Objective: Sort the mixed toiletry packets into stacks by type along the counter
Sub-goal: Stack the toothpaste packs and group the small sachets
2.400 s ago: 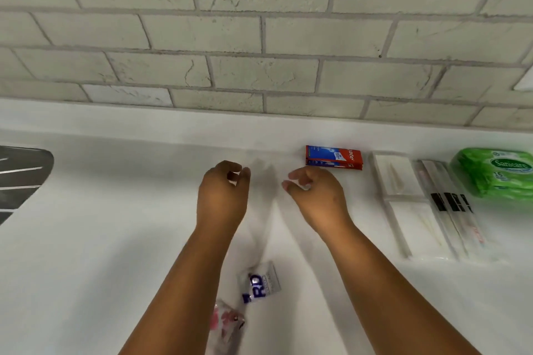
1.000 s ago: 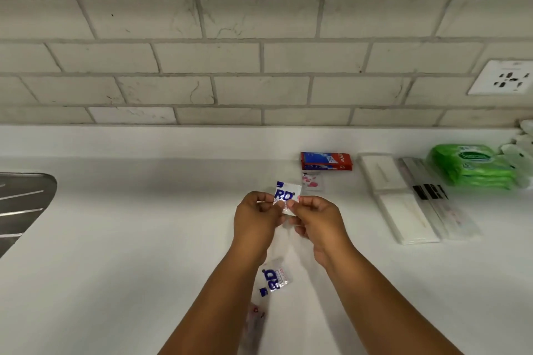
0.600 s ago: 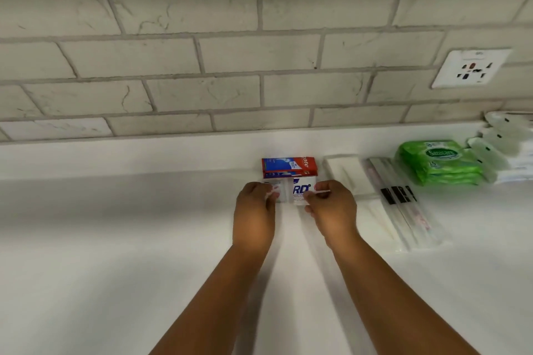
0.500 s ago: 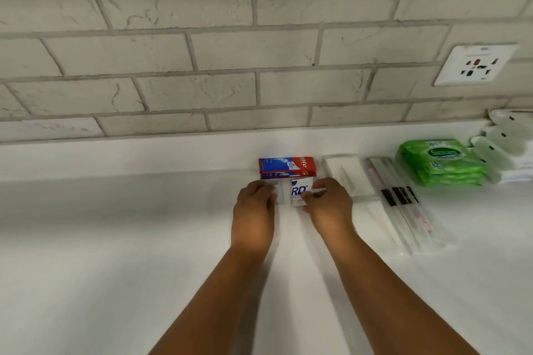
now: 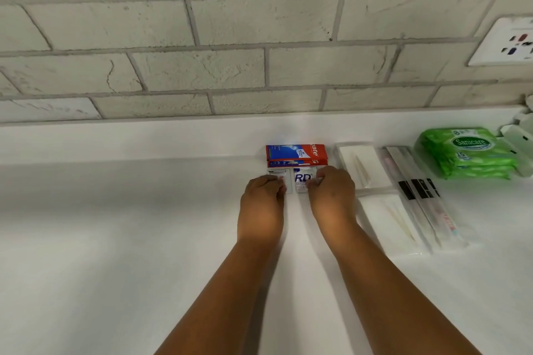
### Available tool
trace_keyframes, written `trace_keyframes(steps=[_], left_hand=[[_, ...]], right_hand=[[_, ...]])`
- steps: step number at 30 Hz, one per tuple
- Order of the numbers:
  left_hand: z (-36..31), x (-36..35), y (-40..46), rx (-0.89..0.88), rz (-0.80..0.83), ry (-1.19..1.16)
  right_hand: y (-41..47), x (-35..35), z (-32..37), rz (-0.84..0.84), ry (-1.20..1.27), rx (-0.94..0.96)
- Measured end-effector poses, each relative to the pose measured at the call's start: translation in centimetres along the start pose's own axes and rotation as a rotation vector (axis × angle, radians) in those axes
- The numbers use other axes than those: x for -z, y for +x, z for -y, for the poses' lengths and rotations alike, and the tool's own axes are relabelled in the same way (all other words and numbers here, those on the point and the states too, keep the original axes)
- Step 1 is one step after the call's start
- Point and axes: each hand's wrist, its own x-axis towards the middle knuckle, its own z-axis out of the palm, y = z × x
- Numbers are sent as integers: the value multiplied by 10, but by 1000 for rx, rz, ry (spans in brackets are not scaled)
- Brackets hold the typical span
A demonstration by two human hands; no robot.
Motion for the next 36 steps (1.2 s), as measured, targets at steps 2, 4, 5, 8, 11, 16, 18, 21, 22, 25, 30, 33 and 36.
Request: trace_keyframes(steps=[2,4,5,8,11,16,18,21,22,25,30,33,36], left_hand=[[1,0,-1,2,-3,-5],[1,1,-1,2,-12,-17],[1,3,-1,1,-26,-33],[-1,16,-2,-43,-70,-74],[-3,41,-7,-28,-133,-79],[6,97,-44,56,-101,-92],[10,117,-68,143,-51,-106],[21,136,-104,224,52,-55],[25,140,-115,243,82,-46],[38,142,-143,286,168,-15],[43,141,-167,206,258,236],[40,142,-173,186,231,211],[39,142,-172,172,243,156]], right_hand=[[-1,0,1,-1,-1,-1],[-4,3,4,-4,16,5],[-7,6,5,-9,29,17],[-20,17,9,-33,73,88],[-43,32,15,-16,142,128],[-94,52,28,164,236,63],[-117,58,33,231,246,66],[-148,58,37,300,228,123],[-157,55,38,332,214,139],[-180,44,37,433,160,185],[-202,32,33,470,30,276],[-205,31,35,508,-12,357],[-203,35,38,538,-17,403]])
